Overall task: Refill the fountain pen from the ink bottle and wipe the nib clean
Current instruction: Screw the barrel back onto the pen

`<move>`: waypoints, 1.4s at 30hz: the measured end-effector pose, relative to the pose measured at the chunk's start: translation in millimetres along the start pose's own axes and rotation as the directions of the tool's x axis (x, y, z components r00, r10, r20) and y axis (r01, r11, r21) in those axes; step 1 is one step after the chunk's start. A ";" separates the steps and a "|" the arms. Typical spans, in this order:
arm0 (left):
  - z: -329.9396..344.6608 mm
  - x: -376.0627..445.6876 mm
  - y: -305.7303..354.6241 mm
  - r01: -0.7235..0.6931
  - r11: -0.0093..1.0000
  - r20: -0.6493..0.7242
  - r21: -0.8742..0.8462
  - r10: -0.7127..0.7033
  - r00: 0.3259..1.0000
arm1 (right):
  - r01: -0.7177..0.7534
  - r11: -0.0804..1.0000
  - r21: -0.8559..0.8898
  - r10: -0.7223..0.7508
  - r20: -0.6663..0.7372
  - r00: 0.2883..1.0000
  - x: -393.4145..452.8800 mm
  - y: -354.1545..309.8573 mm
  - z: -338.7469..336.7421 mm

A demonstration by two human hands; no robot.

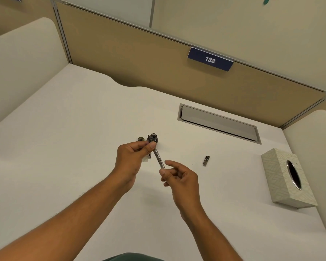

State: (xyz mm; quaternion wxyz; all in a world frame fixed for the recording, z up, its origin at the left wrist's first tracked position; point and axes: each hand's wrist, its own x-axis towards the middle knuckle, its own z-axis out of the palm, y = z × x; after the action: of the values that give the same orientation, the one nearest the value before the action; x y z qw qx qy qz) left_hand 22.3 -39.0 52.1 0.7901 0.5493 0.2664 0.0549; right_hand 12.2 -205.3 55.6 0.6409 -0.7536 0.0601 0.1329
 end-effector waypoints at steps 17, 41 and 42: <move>0.8 -6.6 5.0 -0.016 1.000 -0.007 0.009 0.016 1.000 | 0.001 1.000 -0.015 -0.001 0.047 0.999 -2.5 -4.2 -0.3; -2.7 -3.0 -0.4 -0.018 1.000 0.003 -0.004 0.018 1.000 | -0.024 1.000 -0.020 0.026 0.064 0.998 -6.8 -1.0 7.1; -2.8 -2.5 -0.5 -0.018 1.000 0.005 -0.005 0.018 1.000 | -0.022 0.999 -0.024 0.023 0.066 0.998 -7.3 -1.2 7.3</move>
State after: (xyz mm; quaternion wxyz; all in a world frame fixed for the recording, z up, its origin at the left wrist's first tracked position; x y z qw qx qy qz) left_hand 18.7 -37.8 51.8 0.7915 0.5499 0.2595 0.0611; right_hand 4.6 -198.5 57.8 0.6321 -0.7556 0.0457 0.1658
